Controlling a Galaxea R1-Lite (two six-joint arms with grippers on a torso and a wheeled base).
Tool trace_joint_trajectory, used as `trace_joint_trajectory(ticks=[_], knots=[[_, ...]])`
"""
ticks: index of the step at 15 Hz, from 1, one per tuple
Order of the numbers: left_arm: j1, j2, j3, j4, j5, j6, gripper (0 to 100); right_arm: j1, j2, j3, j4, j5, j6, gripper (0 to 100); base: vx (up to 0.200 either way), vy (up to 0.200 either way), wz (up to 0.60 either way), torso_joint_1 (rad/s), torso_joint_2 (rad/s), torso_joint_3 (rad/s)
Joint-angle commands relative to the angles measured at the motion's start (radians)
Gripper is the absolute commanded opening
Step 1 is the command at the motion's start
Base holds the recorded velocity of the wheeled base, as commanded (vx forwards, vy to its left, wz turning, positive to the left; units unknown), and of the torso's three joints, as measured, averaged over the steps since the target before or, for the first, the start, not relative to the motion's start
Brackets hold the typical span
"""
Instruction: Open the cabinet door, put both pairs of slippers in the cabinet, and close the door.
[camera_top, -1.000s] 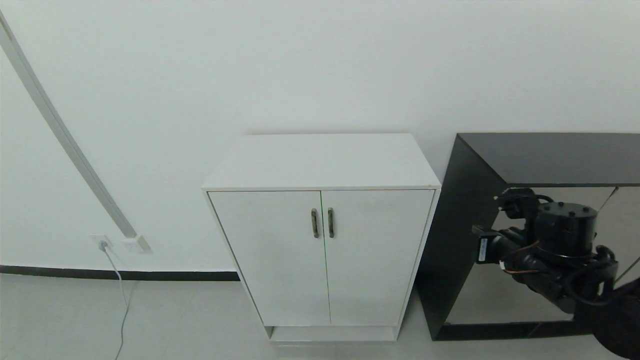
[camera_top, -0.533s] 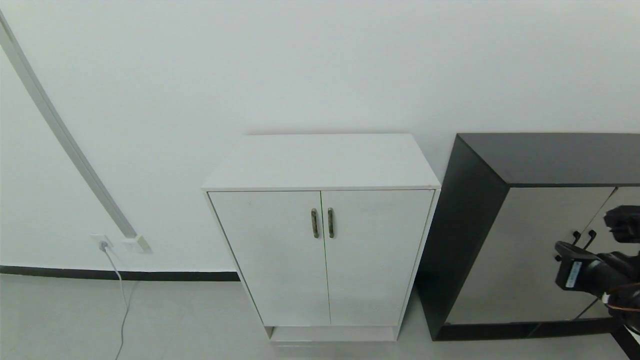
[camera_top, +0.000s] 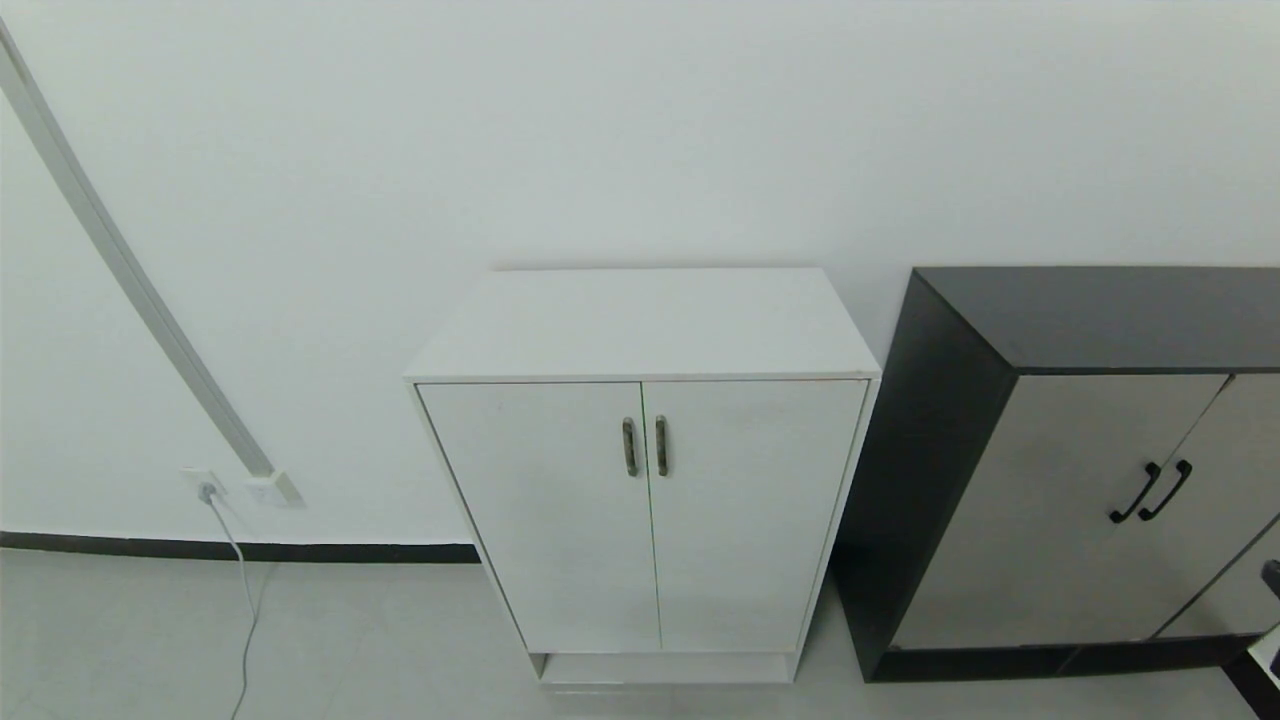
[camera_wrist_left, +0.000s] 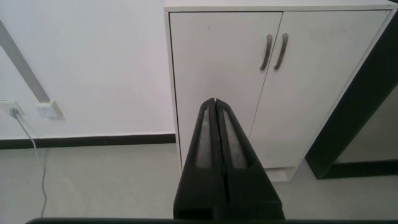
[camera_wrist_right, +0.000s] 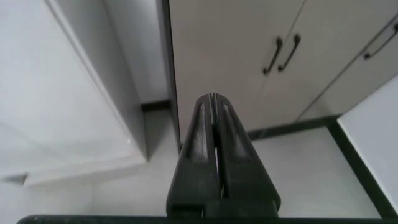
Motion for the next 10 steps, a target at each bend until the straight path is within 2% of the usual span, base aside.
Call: trace_joint_trajectory(ticks=[1, 6, 10], knots=[[0.000, 0.000, 0.000, 0.000, 0.000, -0.001, 0, -0.006, -0.225, -0.005, 0.174, 0.049, 0.000, 0, 0.000, 0.000, 0.00, 0.000, 0.00, 0.000], [0.000, 0.000, 0.000, 0.000, 0.000, -0.001, 0, -0.001, -0.547, -0.010, 0.562, 0.130, 0.000, 0, 0.000, 0.000, 0.00, 0.000, 0.00, 0.000], [0.000, 0.000, 0.000, 0.000, 0.000, -0.001, 0, 0.062, -0.690, -0.013, 0.712, 0.132, 0.000, 0, 0.000, 0.000, 0.00, 0.000, 0.00, 0.000]])
